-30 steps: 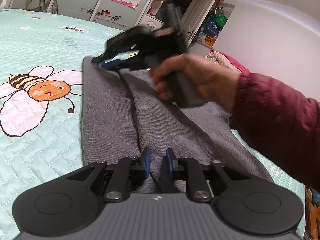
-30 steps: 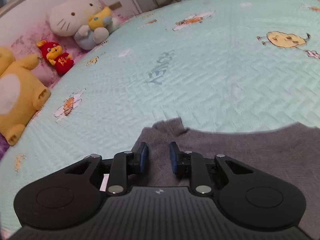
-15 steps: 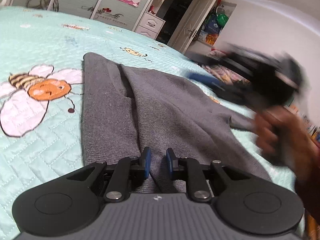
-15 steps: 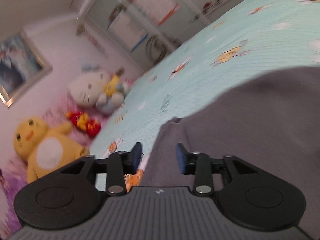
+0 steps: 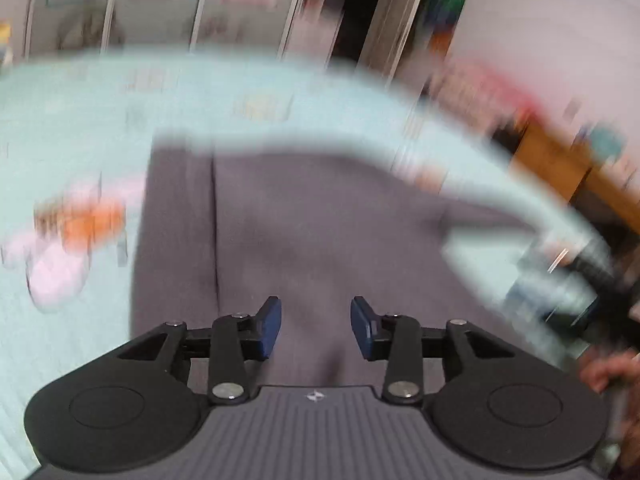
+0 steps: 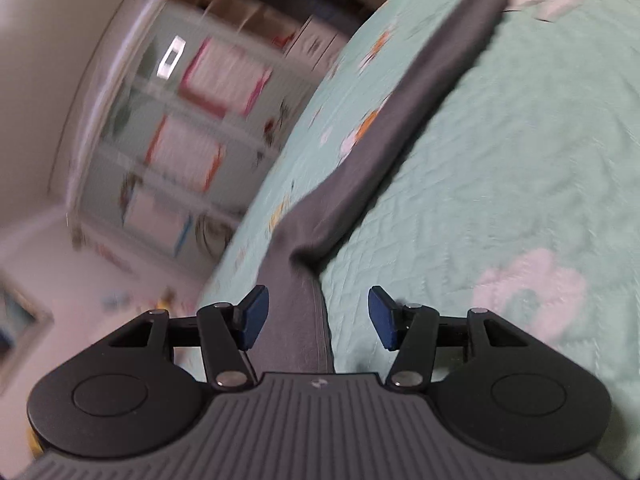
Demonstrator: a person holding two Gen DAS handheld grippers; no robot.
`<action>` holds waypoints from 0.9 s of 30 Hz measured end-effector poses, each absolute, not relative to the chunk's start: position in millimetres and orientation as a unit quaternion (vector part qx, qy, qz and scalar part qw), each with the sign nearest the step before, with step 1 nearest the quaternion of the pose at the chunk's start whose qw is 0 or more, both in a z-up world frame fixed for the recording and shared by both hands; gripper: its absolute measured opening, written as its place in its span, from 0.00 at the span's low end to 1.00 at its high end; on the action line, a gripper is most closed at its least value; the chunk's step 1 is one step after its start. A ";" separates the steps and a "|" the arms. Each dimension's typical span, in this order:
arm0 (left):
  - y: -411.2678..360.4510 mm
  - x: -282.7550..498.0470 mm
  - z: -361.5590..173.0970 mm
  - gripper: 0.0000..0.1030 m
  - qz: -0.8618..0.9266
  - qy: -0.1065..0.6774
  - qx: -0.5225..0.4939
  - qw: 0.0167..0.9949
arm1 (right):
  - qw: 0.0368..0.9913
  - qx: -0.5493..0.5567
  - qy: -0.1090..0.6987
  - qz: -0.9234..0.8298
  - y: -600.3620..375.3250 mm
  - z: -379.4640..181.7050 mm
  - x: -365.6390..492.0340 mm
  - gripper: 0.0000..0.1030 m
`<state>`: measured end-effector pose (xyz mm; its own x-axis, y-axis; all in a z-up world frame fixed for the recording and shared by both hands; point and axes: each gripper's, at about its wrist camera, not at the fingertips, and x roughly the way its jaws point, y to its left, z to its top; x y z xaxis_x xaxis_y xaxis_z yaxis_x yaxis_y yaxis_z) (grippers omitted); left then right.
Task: Fold clothes
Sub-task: 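Grasp the end of the folded grey strip with the left gripper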
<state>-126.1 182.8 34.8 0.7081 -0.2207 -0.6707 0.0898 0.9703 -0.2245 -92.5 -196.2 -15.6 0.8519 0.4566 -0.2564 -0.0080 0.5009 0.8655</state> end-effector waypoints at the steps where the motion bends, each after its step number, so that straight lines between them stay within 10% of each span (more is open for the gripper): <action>1: 179.2 -126.4 26.4 0.39 -0.076 0.376 -0.084 0.920 | 0.830 0.493 0.225 0.129 -196.4 -17.2 -92.8 0.54; 13: 48.5 -104.0 90.4 0.53 -0.102 0.339 0.131 0.926 | 0.841 0.531 0.099 0.013 -245.6 -27.4 -90.6 0.64; 27: -189.4 26.8 37.3 0.61 -0.253 0.269 0.302 0.879 | 0.813 0.574 0.005 -0.093 -330.7 -49.8 -94.3 0.70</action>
<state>26.8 -189.4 37.3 0.7267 -0.2820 -0.6264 0.6074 0.6897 0.3942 -94.3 -330.7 -49.8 0.9826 -0.1464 -0.1146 0.1569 0.3228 0.9334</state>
